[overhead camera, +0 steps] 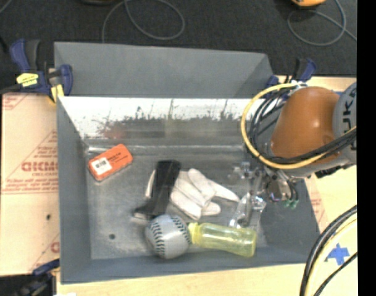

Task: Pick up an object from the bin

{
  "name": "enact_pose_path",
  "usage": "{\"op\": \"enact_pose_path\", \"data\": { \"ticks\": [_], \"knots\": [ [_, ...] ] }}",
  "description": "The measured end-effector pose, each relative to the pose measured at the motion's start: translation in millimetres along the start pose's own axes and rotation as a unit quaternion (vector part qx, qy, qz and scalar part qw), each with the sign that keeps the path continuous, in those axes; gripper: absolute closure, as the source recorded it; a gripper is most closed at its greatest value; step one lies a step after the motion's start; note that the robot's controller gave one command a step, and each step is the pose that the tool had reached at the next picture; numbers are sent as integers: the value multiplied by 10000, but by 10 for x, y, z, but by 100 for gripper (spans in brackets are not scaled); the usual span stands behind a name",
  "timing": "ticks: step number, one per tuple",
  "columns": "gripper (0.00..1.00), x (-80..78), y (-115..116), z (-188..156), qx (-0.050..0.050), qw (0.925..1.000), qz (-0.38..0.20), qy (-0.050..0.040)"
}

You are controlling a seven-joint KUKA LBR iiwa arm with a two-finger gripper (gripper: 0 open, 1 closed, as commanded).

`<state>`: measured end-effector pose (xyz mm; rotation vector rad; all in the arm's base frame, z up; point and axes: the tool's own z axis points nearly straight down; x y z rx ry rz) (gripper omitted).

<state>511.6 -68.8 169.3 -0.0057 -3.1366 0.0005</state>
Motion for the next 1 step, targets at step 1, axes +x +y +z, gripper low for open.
{"op": "enact_pose_path", "data": {
  "ticks": [1],
  "knots": [
    [0,-14,2,-41,4,10000,-11,-35]
  ]
}}
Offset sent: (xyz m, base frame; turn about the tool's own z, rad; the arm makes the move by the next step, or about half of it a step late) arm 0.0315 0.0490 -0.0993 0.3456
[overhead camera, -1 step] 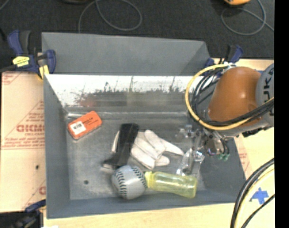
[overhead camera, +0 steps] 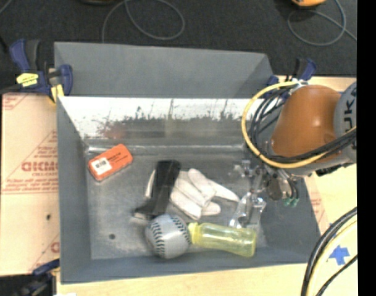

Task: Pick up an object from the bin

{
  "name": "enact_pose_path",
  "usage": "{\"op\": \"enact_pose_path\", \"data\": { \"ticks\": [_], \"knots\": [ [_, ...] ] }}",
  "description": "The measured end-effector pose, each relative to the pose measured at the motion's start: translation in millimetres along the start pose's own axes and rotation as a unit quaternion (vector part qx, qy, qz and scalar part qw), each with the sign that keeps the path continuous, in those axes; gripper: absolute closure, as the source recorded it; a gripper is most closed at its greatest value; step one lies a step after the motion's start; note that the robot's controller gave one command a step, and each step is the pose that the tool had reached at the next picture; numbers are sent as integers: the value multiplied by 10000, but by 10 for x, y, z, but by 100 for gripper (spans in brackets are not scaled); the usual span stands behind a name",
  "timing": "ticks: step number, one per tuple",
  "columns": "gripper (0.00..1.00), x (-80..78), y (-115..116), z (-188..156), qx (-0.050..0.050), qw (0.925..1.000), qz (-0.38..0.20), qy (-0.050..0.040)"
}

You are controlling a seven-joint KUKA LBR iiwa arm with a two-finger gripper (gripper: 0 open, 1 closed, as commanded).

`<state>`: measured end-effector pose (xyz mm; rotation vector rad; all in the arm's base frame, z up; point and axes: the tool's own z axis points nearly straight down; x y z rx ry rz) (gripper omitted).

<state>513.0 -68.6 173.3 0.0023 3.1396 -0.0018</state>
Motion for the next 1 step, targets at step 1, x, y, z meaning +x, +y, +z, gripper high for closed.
{"op": "enact_pose_path", "data": {
  "ticks": [1],
  "knots": [
    [0,-98,100,228,4,9989,473,-34]
  ]
}}
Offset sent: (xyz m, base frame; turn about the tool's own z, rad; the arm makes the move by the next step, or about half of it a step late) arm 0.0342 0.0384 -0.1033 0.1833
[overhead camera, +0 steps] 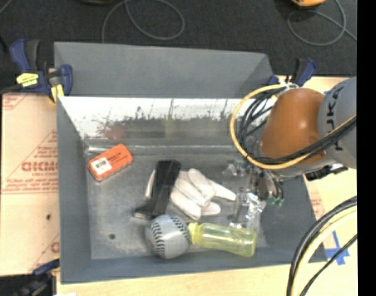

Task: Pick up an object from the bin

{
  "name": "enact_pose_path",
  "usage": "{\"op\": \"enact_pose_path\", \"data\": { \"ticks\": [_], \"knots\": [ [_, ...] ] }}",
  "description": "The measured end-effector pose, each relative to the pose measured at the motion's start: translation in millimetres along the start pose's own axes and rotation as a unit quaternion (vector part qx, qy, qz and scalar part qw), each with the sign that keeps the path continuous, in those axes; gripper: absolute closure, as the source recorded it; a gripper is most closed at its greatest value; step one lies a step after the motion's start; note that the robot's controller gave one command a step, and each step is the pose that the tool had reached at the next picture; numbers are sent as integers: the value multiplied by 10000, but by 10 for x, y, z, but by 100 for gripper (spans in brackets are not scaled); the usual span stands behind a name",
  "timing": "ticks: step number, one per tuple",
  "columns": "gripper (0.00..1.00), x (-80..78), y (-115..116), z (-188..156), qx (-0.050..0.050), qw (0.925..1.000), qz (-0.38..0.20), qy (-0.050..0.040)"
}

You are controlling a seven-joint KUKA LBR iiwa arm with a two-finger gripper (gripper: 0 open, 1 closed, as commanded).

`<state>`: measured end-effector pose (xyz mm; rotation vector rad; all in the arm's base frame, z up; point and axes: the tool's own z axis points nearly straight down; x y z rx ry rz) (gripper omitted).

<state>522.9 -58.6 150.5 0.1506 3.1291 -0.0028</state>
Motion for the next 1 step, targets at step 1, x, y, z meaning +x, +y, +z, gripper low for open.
{"op": "enact_pose_path", "data": {
  "ticks": [1],
  "knots": [
    [0,-208,271,749,-7,9990,451,1]
  ]
}}
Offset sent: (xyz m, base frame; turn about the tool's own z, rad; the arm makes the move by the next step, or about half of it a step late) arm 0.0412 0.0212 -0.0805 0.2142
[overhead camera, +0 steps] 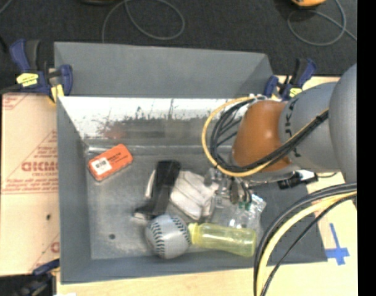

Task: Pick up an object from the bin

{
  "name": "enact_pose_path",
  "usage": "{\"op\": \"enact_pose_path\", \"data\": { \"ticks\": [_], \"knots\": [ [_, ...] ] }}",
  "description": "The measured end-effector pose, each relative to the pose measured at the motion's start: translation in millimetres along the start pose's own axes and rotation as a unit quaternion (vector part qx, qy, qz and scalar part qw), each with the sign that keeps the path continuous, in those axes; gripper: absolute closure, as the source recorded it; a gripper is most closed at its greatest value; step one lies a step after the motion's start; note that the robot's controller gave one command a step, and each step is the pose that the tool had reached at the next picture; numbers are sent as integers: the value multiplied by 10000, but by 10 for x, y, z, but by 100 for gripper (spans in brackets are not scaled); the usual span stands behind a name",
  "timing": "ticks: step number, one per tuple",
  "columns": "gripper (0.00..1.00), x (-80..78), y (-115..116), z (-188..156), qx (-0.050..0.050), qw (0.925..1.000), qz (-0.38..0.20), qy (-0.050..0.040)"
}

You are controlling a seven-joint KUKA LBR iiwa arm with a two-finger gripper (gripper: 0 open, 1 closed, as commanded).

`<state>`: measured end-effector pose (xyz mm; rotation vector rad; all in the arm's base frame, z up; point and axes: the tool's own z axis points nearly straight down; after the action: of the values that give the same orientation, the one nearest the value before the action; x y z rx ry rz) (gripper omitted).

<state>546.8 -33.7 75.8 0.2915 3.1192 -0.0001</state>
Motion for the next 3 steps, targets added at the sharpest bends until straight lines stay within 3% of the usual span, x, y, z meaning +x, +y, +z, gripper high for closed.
{"op": "enact_pose_path", "data": {
  "ticks": [1,2,3],
  "knots": [
    [0,-134,-1,92,6,9983,575,26],
    [0,-111,-4,32,8,9996,289,-13],
    [100,-146,-13,68,7,9985,553,29]
  ]
}}
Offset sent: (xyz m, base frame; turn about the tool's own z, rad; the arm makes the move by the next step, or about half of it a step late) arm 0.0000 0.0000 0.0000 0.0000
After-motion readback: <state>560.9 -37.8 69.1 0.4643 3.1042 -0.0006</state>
